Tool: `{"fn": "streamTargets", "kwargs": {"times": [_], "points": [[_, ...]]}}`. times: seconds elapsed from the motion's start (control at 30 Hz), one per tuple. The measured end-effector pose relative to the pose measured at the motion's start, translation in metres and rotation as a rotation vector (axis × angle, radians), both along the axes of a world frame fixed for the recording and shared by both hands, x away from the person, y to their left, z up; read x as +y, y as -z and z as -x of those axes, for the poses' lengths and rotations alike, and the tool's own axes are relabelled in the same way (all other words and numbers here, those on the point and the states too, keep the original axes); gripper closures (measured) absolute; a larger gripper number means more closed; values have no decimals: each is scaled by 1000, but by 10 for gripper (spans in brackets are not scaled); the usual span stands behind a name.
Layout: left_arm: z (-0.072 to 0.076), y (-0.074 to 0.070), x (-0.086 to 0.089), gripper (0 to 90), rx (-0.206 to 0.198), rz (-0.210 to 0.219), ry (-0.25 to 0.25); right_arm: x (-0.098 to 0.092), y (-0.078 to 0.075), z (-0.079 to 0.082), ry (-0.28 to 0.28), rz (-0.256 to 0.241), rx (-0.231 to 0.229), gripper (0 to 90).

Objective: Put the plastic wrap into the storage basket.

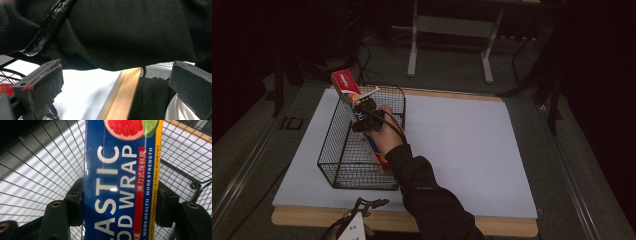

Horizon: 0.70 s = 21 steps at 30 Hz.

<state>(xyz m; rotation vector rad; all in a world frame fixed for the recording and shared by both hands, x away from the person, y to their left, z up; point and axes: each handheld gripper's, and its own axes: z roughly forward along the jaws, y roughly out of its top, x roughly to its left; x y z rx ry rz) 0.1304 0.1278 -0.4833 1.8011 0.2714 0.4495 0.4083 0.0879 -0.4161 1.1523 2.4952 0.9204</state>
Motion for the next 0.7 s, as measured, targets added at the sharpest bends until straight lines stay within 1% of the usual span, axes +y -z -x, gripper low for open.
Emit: {"fn": "streamTargets", "kwargs": {"times": [0.07, 0.17, 0.23, 0.3, 0.33, 0.43, 0.53, 0.63, 0.7], "points": [[0, 0, 0, 0, -1, 1, 0, -1, 5, 0, -1, 23, 1, 388], [0, 0, 0, 0, 1, 1, -1, -3, 11, -2, 8, 17, 35, 388], [0, 0, 0, 0, 2, 1, 0, -3, 14, -1, 8, 37, 23, 388], [0, 0, 0, 0, 2, -2, 0, -4, 17, -2, 7, 44, 29, 387], [0, 0, 0, 0, 3, -2, 1, -5, 18, -1, 12, 34, 30, 387], [-1, 1, -1, 0, 2, -7, 0, -7, 19, -2, 21, 30, 36, 385], [-1, 1, -1, 0, 3, -4, -1, -9, 21, -3, 22, 17, 43, 382], [-1, 1, -1, 0, 6, -6, 2, -13, 23, -6, 39, 7, 61, 374], [-1, 1, -1, 0, 6, -7, 2, -14, 24, -7, 33, -4, 65, 369]]}}
